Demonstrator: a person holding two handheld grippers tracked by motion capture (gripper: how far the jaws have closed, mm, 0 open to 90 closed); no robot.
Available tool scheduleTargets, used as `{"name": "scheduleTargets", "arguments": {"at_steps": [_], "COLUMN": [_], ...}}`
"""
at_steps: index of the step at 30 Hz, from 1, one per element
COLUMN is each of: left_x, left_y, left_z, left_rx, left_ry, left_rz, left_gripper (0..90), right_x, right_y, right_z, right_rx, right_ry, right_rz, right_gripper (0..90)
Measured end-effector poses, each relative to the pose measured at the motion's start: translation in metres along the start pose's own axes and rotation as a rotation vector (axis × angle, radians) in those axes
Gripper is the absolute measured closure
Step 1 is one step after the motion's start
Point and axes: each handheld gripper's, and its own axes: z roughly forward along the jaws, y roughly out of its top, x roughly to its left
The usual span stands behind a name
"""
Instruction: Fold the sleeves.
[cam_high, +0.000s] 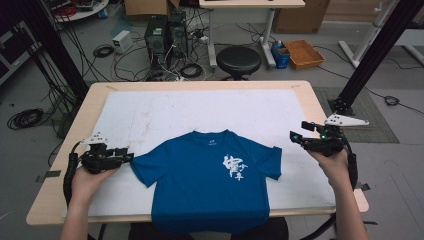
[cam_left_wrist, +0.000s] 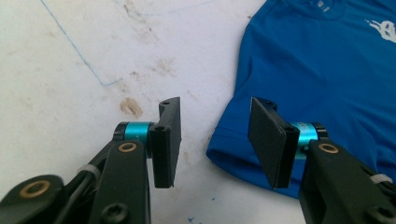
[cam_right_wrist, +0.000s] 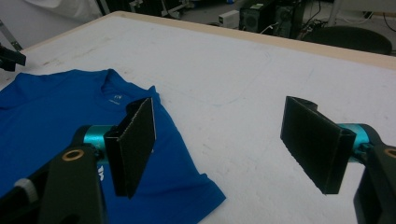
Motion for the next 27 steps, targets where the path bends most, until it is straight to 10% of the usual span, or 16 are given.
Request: {"name": "scheduleTargets", "arguments": {"at_steps": [16,27], "left_x": [-0.0024,-0.0054], "left_y": [-0.0028,-0.0030], "left_z": [0.0087,0.0062], "left_rx": [0.067,0.058], "left_ry": [0.025,0.016], "left_rz": [-0.019,-0.018], "left_gripper": [64.3,87.0], "right_x": [0.0015,0.0018], "right_y": [0.0002,0.0006], "right_z": [0.0000,-0.0009], "right_rx": [0.000,-0.009], "right_ry": [0.006,0.004], "right_rz": [0.000,-0.004], "right_gripper": [26.7,26.8]}}
